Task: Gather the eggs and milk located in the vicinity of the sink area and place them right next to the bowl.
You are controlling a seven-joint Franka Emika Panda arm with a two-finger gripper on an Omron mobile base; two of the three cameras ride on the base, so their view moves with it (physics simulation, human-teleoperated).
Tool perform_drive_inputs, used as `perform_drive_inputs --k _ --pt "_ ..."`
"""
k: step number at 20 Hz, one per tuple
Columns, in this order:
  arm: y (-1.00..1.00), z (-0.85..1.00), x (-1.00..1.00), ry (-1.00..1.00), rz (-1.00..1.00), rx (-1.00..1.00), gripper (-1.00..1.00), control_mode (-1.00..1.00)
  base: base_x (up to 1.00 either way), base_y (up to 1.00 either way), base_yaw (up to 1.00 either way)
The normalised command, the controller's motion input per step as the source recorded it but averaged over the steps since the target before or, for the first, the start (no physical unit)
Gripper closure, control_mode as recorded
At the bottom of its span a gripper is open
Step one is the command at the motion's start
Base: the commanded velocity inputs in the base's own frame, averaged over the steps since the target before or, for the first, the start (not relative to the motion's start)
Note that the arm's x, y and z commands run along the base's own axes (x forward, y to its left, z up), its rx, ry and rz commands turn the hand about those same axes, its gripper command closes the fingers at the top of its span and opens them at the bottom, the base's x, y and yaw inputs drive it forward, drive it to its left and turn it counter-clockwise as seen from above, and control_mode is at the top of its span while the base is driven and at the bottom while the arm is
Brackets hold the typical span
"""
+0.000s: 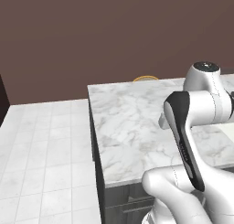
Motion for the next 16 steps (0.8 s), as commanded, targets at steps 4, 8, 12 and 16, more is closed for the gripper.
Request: perform_drive_inputs --k 4,8,12,16 --pt "0.0 0.0 0.0 0.0 0.0 0.0 1.0 1.0 -0.35 -0.24 -0.02" --pt "0.0 0.0 0.0 0.0 0.0 0.0 1.0 1.0 -0.67 -0.96 -0.06" --pt "0.0 0.0 0.0 0.0 0.0 0.0 1.0 1.0 -0.08 -1.0 0.0" --pt "0.0 0.0 0.0 0.0 0.0 0.0 1.0 1.0 0.0 -1.0 0.03"
